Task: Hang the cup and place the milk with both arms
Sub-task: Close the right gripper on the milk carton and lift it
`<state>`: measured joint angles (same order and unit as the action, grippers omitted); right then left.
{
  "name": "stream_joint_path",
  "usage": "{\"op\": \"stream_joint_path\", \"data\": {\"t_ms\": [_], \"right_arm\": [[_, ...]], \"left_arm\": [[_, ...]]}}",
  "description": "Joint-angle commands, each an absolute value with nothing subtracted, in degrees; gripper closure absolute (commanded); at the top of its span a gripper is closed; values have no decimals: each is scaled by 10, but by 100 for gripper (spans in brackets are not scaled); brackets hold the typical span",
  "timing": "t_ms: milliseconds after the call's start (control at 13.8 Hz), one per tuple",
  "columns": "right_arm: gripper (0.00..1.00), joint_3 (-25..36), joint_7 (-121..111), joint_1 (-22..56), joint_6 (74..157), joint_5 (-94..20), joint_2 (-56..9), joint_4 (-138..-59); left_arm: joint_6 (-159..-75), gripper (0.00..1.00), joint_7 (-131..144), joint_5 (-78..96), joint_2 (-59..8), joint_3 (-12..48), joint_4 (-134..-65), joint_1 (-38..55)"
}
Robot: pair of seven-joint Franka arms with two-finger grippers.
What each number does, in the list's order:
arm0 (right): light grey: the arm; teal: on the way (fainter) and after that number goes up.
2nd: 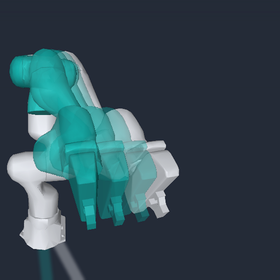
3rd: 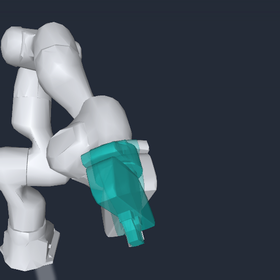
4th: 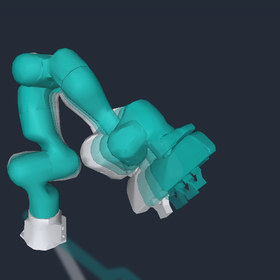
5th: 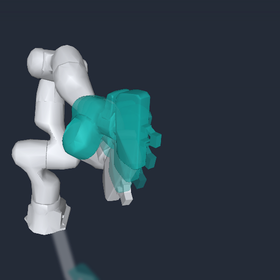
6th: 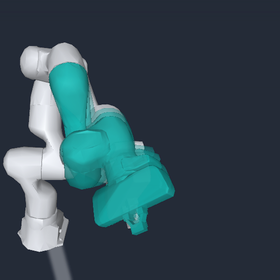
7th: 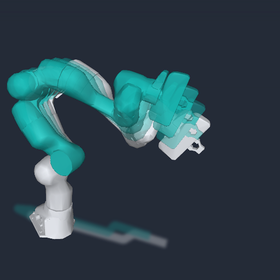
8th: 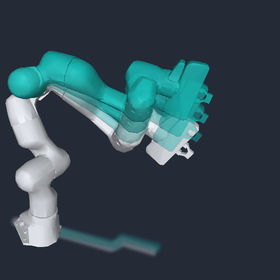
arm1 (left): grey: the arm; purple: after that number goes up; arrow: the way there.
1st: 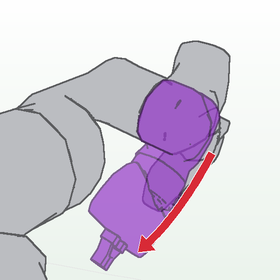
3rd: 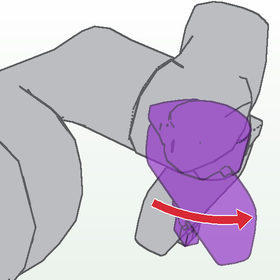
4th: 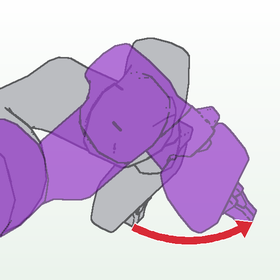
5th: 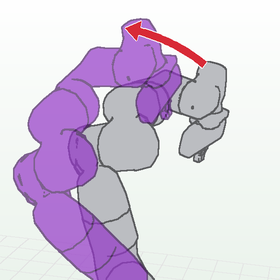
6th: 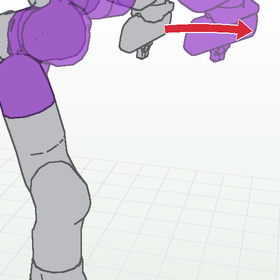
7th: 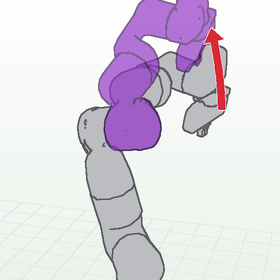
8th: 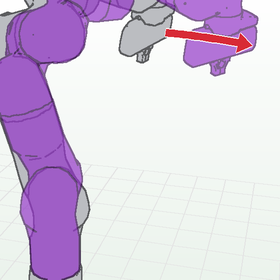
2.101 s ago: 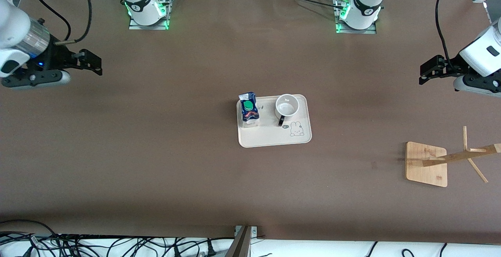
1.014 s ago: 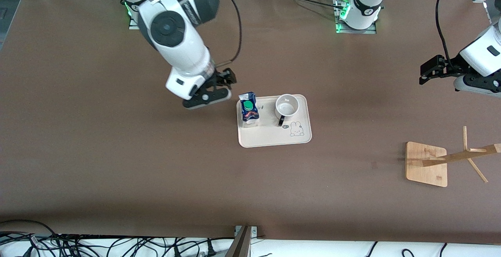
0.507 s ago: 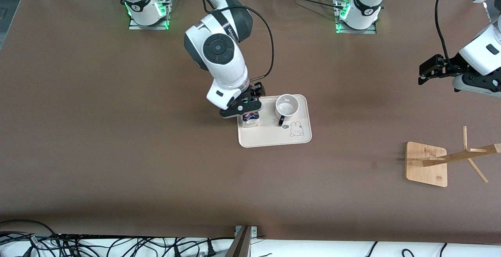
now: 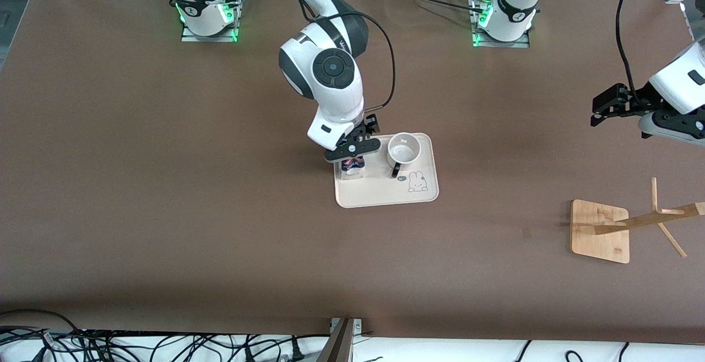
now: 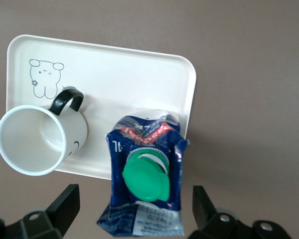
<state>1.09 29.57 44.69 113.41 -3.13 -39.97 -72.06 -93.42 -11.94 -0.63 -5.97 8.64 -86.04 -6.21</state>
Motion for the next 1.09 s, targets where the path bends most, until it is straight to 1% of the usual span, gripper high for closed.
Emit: {"op": "stream_joint_path", "data": {"t_ms": [0,72,217,290,435,580,797,1014], "right_arm": [[1,18,312,460,1146,-13,-404,-720],[7,18,312,460,1146,-12,-404,-720],[26,18,311,460,1146,-11,-404,-720],[34,18,310,459,1146,-11,-404,-720],[44,19,309,459,1145,-12,-403,-719],[51,20,306,456,1142,-14,-400,-718],[51,21,302,454,1123,-18,-389,-715],[51,24,296,436,1059,-24,-349,-711]], "left_arm": [[-922,0,-137,0,-68,87,-841,-67],[-922,0,-137,0,-68,87,-840,-66],[-922,0,-137,0,-68,87,-840,-66],[-922,0,-136,1,-68,87,-841,-66],[-922,0,-136,3,-68,87,-841,-66],[-922,0,-136,3,-68,87,-840,-66],[-922,0,-137,3,-68,87,-840,-67],[-922,0,-137,4,-68,87,-841,-67]]}}
